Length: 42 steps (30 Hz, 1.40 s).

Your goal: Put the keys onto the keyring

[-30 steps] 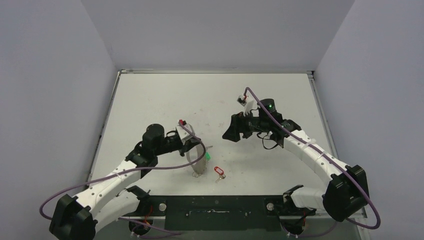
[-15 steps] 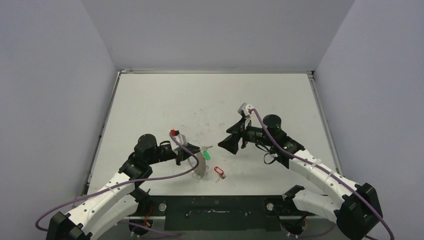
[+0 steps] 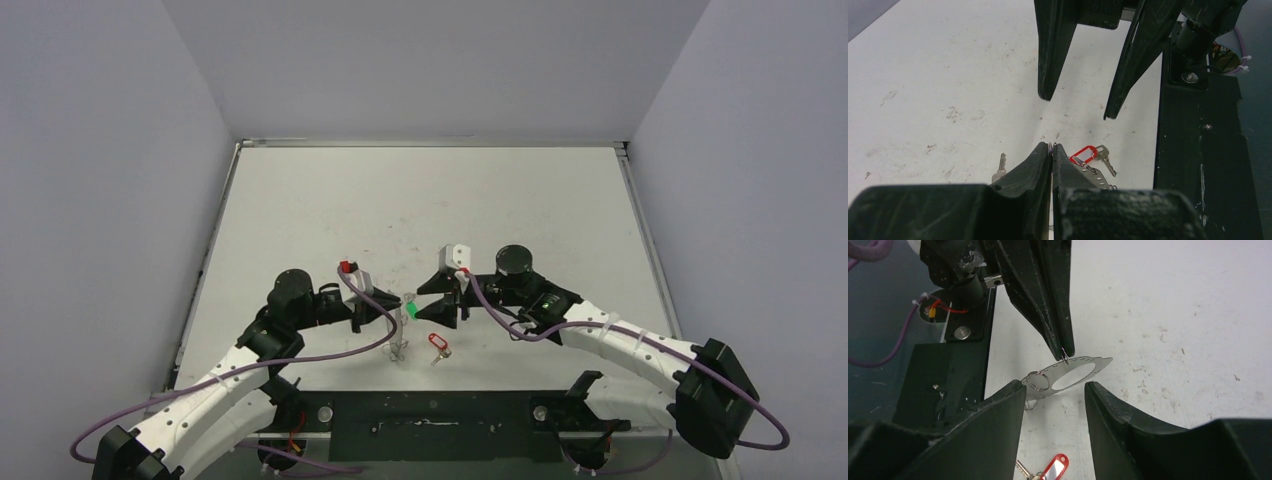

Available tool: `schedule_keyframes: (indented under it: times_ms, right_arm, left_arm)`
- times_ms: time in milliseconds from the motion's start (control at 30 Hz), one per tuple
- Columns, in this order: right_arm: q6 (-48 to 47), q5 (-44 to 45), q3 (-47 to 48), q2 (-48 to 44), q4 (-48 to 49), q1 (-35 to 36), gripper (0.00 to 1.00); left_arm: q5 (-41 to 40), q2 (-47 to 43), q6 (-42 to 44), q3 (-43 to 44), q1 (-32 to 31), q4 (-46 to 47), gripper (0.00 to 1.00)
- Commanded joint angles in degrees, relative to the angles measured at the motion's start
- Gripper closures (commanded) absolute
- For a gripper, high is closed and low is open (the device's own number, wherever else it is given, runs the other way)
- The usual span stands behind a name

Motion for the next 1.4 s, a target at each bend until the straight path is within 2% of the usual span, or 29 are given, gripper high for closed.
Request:
schedule_keyframes:
  times_ms: [0,67,267,467,700,800,1000,1200,1367]
  right_arm:
    - [-5.5,-1.9,3.8,4.2,2.4,2.6,0.56]
    - [-6.3,-2.8,4.4,5.8,2.6,3.3,0.63]
    - [-7.3,-1.7,5.0,7.7,3.6,4.2,0.7]
    - [-7.7,0.7,5.0,8.3,4.0,4.4,0.7]
    - [-7.2,-0.9,5.3,9.5,5.8,4.5,0.7]
    - [-7.4,-1.5,5.4,9.6,6.1,4.9,0.75]
    - [-6.8,-2.1,5.9,10.3,6.4,5.4,0.76]
    - [-7.2,-2.8,6.5,10.9,5.9,5.9,1.0]
    - [-8.4,-2.8,6.7,11.0,4.2,5.9,1.0]
  left_arm:
    - [1.8,-0.7,0.4,0.8,-0.5,2.2,1.0]
    - [2.1,-0.7,0.5,1.0,-0.5,2.1,1.0]
    - [3.1,-1.2,0.9,1.2,-0.7,2.7,1.0]
    - [4.4,-1.2,1.1,1.4,-0.8,3.0,1.0]
    - [4.7,-1.7,1.0,1.6,-0.8,3.3,1.0]
    - [4.8,-1.7,0.8,1.5,-0.8,3.6,1.0]
    - [5.0,-1.5,0.5,1.3,-0.9,4.1,1.0]
    - [5.0,-1.3,0.2,1.4,-0.8,4.2,1.0]
    - [4.8,-1.7,0.3,1.3,-0.9,4.0,1.0]
